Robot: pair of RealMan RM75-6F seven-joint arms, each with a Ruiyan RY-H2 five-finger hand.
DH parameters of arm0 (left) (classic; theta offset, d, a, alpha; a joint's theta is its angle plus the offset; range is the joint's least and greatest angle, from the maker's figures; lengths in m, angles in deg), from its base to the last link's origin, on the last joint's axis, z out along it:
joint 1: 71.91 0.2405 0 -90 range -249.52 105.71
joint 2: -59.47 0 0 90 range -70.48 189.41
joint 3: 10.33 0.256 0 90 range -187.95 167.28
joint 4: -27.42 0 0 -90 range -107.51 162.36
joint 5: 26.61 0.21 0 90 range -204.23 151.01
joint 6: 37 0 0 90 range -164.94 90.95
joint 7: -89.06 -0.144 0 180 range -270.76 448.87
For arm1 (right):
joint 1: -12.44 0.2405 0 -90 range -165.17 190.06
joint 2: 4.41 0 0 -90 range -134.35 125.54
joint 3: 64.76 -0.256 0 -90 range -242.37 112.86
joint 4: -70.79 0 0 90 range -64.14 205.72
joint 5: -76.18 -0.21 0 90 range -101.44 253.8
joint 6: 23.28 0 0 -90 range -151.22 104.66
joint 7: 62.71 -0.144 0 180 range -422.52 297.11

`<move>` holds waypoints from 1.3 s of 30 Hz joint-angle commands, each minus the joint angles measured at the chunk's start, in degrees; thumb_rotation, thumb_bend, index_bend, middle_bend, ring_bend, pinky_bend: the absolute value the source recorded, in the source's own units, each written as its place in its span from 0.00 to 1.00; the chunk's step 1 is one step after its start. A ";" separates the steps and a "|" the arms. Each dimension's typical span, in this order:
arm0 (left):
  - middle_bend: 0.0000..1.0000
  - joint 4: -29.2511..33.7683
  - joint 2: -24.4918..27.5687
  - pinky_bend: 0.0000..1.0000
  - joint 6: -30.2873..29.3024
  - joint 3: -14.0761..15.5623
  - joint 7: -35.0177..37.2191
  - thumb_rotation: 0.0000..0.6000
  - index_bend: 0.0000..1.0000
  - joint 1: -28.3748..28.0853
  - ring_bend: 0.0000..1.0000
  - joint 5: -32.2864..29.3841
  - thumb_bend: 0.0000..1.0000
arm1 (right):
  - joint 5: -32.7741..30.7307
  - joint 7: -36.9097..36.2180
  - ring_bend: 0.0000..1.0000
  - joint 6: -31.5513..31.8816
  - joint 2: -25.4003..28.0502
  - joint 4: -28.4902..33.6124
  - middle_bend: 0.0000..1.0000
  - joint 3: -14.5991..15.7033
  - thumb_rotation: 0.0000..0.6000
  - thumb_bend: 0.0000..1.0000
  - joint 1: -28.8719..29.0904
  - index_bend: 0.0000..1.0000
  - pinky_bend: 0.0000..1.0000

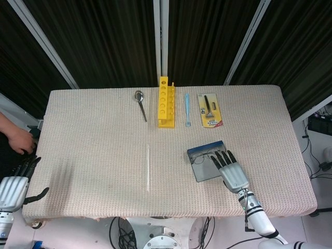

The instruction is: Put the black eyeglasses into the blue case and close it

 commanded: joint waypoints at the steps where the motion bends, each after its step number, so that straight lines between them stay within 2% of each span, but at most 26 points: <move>1: 0.05 -0.05 0.01 0.21 0.09 0.01 -0.06 0.77 0.04 0.01 0.08 -0.09 0.22 | -0.53 0.78 0.00 -0.83 -1.03 -0.81 0.00 -0.70 1.00 0.13 0.72 0.00 0.00; 13: 0.05 -0.88 -0.10 0.21 0.55 -0.06 0.57 0.77 0.04 0.05 0.08 -0.64 0.21 | 1.14 -1.91 0.00 -1.20 -6.40 -7.50 0.00 -2.62 1.00 0.14 2.13 0.00 0.00; 16: 0.05 -1.30 -0.34 0.21 0.45 -0.03 0.89 0.76 0.04 0.17 0.08 -0.65 0.22 | 4.35 -5.54 0.00 0.14 -8.03 -10.44 0.00 -2.28 1.00 0.19 2.06 0.00 0.00; 22: 0.05 -1.66 -0.28 0.21 0.38 -0.07 1.17 0.77 0.04 0.25 0.08 -0.72 0.22 | 8.69 -12.92 0.00 2.55 -12.04 -18.80 0.00 -2.47 1.00 0.39 1.86 0.00 0.00; 24: 0.05 -1.60 -0.16 0.21 0.44 -0.05 1.08 0.76 0.04 0.24 0.08 -0.72 0.21 | 9.25 -14.07 0.00 2.72 -13.25 -20.81 0.00 -2.91 1.00 0.45 2.11 0.03 0.00; 29: 0.05 -1.23 -0.03 0.21 0.37 -0.09 0.94 0.77 0.04 0.43 0.08 -0.99 0.21 | 10.09 -16.61 0.00 3.38 -15.64 -24.21 0.00 -4.35 1.00 0.52 2.76 0.18 0.00; 39: 0.05 -1.14 -0.03 0.21 0.98 -0.15 0.73 0.77 0.04 0.28 0.08 -1.30 0.21 | 9.41 -19.10 0.00 3.25 -18.77 -29.06 0.00 -6.45 1.00 0.50 3.19 0.49 0.00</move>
